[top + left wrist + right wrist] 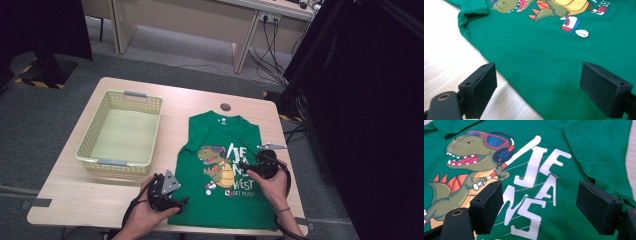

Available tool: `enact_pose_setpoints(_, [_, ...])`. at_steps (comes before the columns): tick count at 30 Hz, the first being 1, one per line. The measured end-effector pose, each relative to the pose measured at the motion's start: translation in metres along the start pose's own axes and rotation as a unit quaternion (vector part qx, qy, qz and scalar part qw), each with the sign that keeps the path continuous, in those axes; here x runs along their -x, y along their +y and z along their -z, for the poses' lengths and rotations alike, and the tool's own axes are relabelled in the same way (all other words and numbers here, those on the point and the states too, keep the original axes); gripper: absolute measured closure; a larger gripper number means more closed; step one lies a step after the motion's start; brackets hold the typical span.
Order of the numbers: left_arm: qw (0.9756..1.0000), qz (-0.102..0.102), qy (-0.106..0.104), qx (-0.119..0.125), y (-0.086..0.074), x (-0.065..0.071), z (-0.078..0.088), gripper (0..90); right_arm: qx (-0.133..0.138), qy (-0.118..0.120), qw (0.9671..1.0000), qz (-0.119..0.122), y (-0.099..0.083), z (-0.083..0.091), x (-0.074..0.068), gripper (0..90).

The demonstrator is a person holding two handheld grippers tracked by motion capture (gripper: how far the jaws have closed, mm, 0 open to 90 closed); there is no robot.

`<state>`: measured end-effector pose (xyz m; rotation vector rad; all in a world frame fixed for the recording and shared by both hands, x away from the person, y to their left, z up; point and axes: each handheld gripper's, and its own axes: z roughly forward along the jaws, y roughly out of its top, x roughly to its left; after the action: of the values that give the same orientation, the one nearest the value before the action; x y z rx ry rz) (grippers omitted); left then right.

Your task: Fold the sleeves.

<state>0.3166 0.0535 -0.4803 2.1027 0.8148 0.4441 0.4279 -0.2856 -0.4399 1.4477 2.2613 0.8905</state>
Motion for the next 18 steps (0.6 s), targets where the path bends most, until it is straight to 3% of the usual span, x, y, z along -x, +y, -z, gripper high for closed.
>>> enact_pose_setpoints(18, [1.0000,0.002,0.000,-0.001,0.0001,-0.0001,-0.0006,13.4,0.007,-0.010,0.9998,-0.018,-0.0012,0.0061,0.0085,19.6])
